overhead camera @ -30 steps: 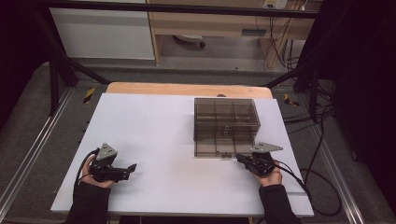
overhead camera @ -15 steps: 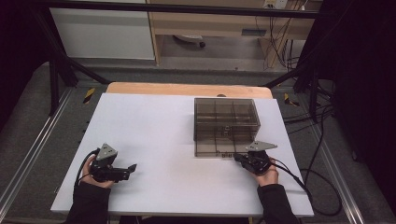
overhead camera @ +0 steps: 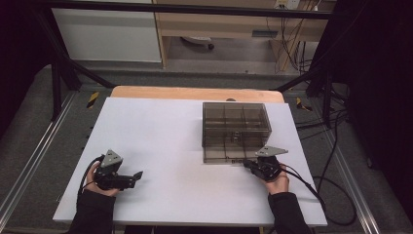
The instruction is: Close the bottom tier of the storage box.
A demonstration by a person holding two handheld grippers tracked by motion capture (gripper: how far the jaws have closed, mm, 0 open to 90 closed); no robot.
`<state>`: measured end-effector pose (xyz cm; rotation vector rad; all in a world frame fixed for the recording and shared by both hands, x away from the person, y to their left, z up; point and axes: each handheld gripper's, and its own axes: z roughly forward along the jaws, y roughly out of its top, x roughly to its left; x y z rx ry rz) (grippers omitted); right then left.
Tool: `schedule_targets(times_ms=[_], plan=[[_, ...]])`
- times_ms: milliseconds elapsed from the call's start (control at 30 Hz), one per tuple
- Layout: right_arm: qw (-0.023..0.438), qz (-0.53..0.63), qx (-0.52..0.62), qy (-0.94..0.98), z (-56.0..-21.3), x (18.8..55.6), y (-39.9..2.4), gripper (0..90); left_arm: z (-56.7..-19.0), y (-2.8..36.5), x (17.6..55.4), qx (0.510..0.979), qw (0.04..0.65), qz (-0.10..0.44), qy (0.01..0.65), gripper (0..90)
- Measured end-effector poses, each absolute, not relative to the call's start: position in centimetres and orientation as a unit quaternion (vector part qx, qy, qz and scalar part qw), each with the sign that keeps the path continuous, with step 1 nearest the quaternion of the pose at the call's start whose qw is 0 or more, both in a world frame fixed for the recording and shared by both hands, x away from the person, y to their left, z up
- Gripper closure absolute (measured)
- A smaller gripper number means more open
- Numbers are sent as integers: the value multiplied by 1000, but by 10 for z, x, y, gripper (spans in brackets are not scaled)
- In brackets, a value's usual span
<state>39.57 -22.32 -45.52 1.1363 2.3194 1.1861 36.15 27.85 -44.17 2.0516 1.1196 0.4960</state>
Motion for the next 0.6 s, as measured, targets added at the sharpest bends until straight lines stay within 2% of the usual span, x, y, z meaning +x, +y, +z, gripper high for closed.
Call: schedule_targets(times_ms=[600], plan=[[152, 411, 400, 805, -455, 403, -223, 900, -442, 278, 362, 799, 367, 192, 435, 66]])
